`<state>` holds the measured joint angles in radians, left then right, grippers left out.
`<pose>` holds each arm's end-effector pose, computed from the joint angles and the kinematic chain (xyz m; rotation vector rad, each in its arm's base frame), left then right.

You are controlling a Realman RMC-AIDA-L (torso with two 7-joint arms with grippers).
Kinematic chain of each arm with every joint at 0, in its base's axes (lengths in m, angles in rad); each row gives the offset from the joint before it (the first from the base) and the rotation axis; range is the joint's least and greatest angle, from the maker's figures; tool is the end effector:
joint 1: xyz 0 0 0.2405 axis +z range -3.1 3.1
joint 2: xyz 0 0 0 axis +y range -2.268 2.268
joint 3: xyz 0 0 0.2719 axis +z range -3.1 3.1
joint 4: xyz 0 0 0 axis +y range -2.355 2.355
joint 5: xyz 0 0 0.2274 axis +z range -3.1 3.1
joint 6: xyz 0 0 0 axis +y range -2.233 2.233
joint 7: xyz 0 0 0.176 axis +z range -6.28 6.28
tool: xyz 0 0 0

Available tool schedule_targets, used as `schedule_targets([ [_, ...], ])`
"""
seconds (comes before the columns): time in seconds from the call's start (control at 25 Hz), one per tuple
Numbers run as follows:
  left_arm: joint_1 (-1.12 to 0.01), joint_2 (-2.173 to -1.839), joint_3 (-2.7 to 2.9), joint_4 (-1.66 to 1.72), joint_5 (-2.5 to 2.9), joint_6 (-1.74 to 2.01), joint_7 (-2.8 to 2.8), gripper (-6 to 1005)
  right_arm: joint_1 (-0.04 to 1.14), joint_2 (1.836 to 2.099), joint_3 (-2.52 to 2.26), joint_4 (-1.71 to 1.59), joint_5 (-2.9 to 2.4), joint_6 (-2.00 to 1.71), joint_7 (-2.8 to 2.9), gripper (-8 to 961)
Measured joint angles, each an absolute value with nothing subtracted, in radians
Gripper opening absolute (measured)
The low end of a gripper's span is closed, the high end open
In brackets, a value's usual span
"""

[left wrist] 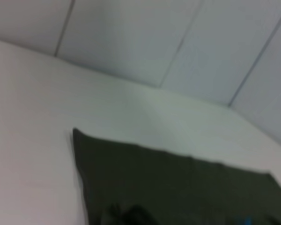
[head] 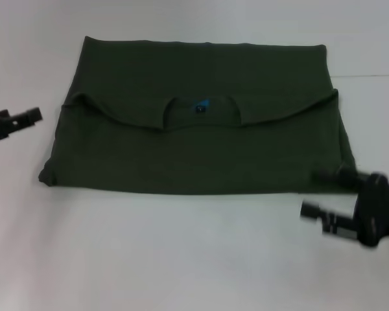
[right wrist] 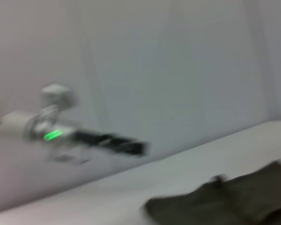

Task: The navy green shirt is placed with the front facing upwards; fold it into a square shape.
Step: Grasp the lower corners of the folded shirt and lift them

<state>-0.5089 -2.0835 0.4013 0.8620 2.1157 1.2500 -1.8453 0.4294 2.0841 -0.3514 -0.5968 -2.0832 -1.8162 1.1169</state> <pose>-0.3414 0.4119 0.0630 -2.0272 -1.1488 -0.6440 0.3021 0.3050 -0.0075 -2.5938 0.4912 0.9554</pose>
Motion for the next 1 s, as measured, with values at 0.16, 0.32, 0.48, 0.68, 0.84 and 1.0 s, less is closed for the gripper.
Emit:
schedule_targets([
  [0.16, -0.539, -2.077, 0.456, 0.878, 2.221, 1.261, -1.848, 835, 0.411, 2.085, -0.446, -0.646, -2.089, -1.864, 1.128, 695],
  [0.32, -0.564, -2.079, 0.560, 0.912, 2.351, 1.266, -1.854, 830, 0.402, 2.086, -0.472, -0.662, -2.090, -1.866, 1.140, 694],
  [0.48, -0.580, -2.085, 0.613, 0.932, 2.466, 1.240, -1.905, 824, 0.401, 2.086, -0.478, -0.660, -2.090, -1.867, 1.142, 693],
  [0.68, -0.591, -2.086, 0.630, 0.930, 2.540, 1.206, -1.954, 817, 0.401, 2.090, -0.481, -0.647, -2.091, -1.862, 1.148, 692],
  [0.84, -0.591, -2.086, 0.631, 0.928, 2.541, 1.196, -1.957, 811, 0.404, 2.091, -0.490, -0.639, -2.091, -1.859, 1.150, 691],
  [1.0, -0.593, -2.086, 0.646, 0.924, 2.542, 1.193, -1.957, 805, 0.405, 2.091, -0.511, -0.641, -2.091, -1.859, 1.152, 690],
])
